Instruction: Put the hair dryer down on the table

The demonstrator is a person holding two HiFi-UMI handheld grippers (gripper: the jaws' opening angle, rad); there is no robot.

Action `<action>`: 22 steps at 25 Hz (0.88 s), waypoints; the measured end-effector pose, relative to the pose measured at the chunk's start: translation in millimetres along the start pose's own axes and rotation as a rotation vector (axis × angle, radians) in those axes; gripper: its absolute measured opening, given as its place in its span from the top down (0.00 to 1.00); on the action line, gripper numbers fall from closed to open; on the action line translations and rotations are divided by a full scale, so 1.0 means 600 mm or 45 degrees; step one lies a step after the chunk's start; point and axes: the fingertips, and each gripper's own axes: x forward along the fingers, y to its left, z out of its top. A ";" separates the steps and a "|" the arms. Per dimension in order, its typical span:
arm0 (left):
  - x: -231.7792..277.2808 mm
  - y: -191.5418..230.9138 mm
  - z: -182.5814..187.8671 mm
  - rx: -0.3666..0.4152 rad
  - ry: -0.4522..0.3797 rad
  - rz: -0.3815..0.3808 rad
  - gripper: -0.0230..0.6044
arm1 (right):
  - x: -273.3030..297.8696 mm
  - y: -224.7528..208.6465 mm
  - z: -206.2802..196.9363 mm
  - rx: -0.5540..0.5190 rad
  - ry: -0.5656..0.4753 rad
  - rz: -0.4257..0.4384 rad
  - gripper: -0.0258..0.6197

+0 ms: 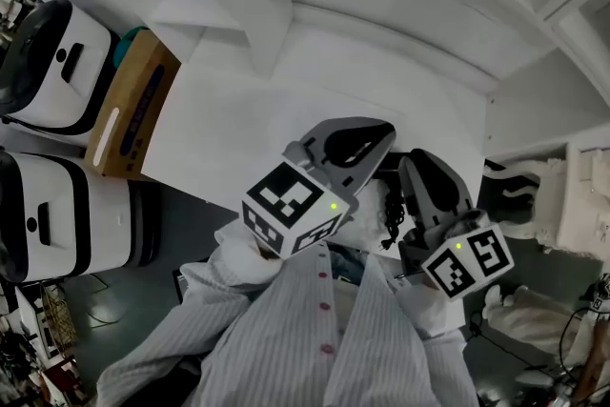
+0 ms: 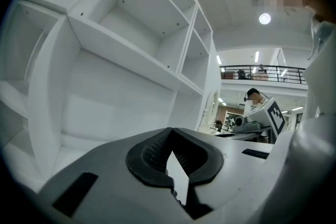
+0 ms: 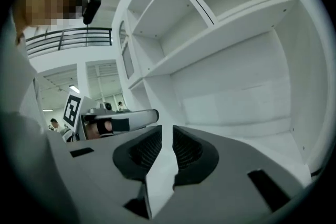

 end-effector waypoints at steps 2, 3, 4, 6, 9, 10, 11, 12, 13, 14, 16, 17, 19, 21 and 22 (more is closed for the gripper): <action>-0.005 -0.008 0.022 0.024 -0.035 -0.014 0.95 | -0.006 0.013 0.030 -0.022 -0.059 0.026 0.89; -0.007 -0.012 0.031 0.037 -0.048 -0.021 0.95 | -0.009 0.019 0.042 -0.035 -0.079 0.038 0.90; -0.008 -0.015 0.038 0.046 -0.058 -0.028 0.95 | -0.011 0.025 0.052 -0.048 -0.095 0.048 0.91; -0.010 -0.021 0.046 0.055 -0.070 -0.040 0.95 | -0.013 0.032 0.067 -0.069 -0.121 0.063 0.92; -0.011 -0.024 0.053 0.067 -0.072 -0.052 0.95 | -0.012 0.041 0.080 -0.093 -0.135 0.078 0.93; -0.011 -0.024 0.055 0.070 -0.071 -0.053 0.95 | -0.011 0.043 0.082 -0.097 -0.138 0.080 0.93; -0.012 -0.023 0.056 0.072 -0.070 -0.054 0.95 | -0.010 0.044 0.084 -0.099 -0.141 0.081 0.93; -0.013 -0.023 0.057 0.072 -0.070 -0.054 0.95 | -0.010 0.045 0.086 -0.101 -0.143 0.081 0.94; -0.013 -0.022 0.057 0.071 -0.071 -0.054 0.95 | -0.009 0.046 0.086 -0.102 -0.143 0.081 0.94; -0.013 -0.023 0.058 0.070 -0.071 -0.055 0.95 | -0.009 0.046 0.086 -0.102 -0.142 0.081 0.94; -0.013 -0.024 0.058 0.070 -0.070 -0.059 0.95 | -0.008 0.047 0.086 -0.103 -0.139 0.082 0.94; -0.013 -0.025 0.057 0.070 -0.068 -0.062 0.95 | -0.008 0.047 0.085 -0.105 -0.136 0.081 0.94; -0.013 -0.026 0.055 0.069 -0.065 -0.066 0.95 | -0.007 0.047 0.082 -0.105 -0.131 0.078 0.94; -0.013 -0.026 0.053 0.067 -0.063 -0.068 0.95 | -0.006 0.047 0.080 -0.100 -0.129 0.073 0.94; -0.013 -0.025 0.053 0.067 -0.062 -0.068 0.95 | -0.006 0.047 0.079 -0.098 -0.129 0.068 0.94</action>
